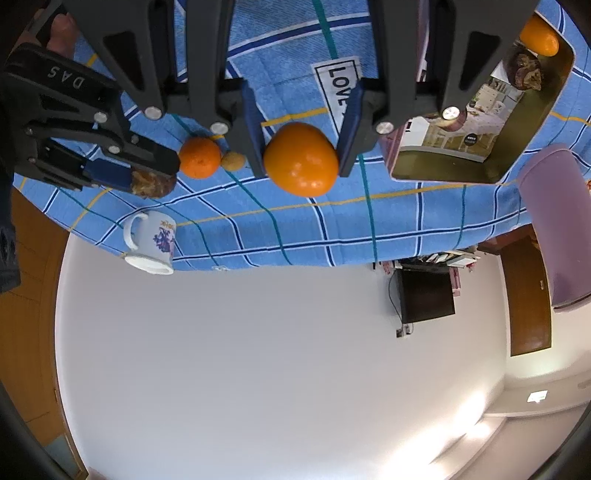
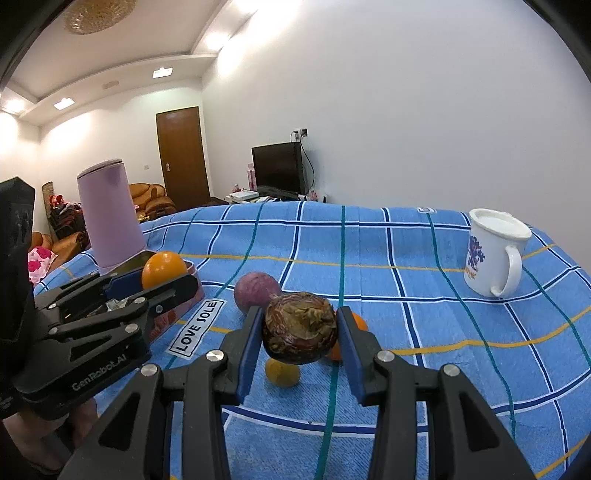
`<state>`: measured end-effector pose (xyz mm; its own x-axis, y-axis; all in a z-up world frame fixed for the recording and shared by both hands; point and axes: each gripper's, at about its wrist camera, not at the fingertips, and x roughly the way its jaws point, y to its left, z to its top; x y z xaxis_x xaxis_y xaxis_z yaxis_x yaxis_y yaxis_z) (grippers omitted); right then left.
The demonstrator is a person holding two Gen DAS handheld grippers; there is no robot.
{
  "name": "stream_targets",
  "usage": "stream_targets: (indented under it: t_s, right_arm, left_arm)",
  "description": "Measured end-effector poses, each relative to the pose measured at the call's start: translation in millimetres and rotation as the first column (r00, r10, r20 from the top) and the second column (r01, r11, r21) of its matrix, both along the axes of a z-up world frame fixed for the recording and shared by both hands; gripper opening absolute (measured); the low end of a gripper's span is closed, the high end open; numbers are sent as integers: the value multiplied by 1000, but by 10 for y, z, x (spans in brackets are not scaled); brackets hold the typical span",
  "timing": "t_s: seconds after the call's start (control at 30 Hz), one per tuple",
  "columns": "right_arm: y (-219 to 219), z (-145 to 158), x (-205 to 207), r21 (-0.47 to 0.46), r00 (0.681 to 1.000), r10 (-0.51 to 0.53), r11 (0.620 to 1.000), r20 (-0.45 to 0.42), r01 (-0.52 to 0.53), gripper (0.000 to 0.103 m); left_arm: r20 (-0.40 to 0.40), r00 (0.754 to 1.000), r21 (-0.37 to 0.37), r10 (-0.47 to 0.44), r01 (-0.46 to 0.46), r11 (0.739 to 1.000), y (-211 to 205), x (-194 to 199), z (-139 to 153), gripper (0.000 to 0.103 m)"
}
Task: Organize fruits
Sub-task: 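Carry the mangosteen in the right tool and orange in the left tool over the tin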
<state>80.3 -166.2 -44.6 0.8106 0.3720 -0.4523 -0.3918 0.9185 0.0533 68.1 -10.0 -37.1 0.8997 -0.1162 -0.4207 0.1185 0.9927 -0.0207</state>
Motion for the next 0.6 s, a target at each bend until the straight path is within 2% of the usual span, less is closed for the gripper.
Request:
stream_targets:
  t_s: [0.6]
  right_arm:
    - [-11,45,-125,5,998,13,1000,63,-13,42]
  left_arm:
    - [58,998,7,21,-22,1000,9,-146,41,40]
